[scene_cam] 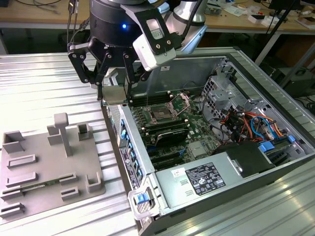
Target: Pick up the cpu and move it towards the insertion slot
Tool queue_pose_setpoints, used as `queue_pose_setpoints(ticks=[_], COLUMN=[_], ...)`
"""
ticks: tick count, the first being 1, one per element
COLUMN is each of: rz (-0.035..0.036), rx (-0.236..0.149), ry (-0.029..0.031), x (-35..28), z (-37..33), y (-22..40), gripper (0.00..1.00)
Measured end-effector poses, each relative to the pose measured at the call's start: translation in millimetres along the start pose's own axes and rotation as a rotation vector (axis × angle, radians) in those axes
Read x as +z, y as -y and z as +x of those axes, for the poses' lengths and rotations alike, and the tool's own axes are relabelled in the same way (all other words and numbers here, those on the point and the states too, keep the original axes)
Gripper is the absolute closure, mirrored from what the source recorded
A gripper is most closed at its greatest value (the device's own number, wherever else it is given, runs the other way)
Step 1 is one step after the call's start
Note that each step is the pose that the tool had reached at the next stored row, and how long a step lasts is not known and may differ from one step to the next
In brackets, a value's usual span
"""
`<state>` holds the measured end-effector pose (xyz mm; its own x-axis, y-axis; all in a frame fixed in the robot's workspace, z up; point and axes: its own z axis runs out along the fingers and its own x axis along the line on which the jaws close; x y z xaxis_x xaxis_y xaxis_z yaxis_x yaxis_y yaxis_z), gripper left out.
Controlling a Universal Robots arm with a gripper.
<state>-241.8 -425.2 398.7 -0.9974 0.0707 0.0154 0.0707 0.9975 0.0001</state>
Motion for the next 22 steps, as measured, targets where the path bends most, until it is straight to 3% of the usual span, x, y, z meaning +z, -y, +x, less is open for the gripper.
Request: queue_pose_setpoints(ticks=[22], rz=[0.0022], rx=[0.000], ry=[0.0002], x=[0.2], z=[-9.6], y=[-0.7], gripper=[0.45])
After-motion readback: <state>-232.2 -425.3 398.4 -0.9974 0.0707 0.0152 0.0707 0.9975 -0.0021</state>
